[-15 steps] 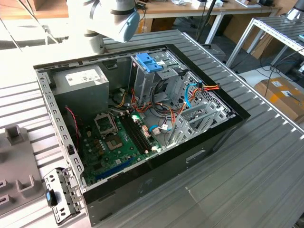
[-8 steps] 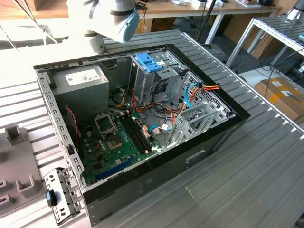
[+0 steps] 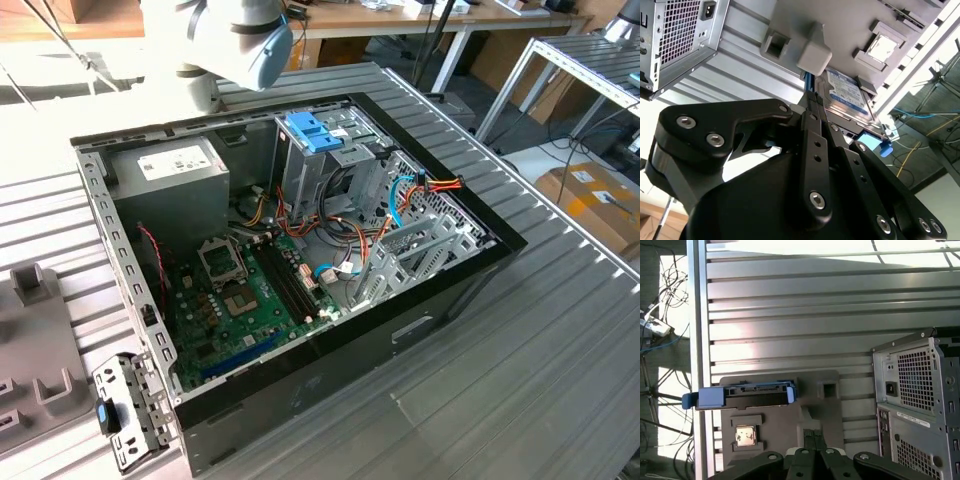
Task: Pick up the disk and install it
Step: 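Reach for the disk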
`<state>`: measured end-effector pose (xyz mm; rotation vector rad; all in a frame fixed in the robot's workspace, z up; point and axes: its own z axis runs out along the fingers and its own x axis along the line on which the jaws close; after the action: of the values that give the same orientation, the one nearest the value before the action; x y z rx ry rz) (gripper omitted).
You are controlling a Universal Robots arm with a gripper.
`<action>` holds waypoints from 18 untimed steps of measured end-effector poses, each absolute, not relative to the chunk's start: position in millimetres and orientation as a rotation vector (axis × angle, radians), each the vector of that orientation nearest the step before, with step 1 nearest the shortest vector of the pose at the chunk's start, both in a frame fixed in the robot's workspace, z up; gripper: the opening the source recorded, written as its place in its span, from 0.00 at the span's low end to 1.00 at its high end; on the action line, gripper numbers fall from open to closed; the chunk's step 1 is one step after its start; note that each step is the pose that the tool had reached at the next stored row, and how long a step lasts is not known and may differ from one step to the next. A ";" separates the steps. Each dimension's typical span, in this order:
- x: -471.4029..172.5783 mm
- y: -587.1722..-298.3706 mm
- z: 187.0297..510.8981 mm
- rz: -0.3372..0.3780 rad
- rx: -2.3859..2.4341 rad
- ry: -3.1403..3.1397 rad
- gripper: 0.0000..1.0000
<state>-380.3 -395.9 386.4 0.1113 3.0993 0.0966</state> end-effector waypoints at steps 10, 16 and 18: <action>-397.3 -395.9 386.3 0.097 0.111 3.099 0.11; -407.8 -395.8 386.3 0.097 0.111 3.099 0.11; -410.9 -395.9 386.3 0.097 0.111 3.099 0.11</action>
<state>-410.9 -395.9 386.3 0.1113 3.0989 0.0967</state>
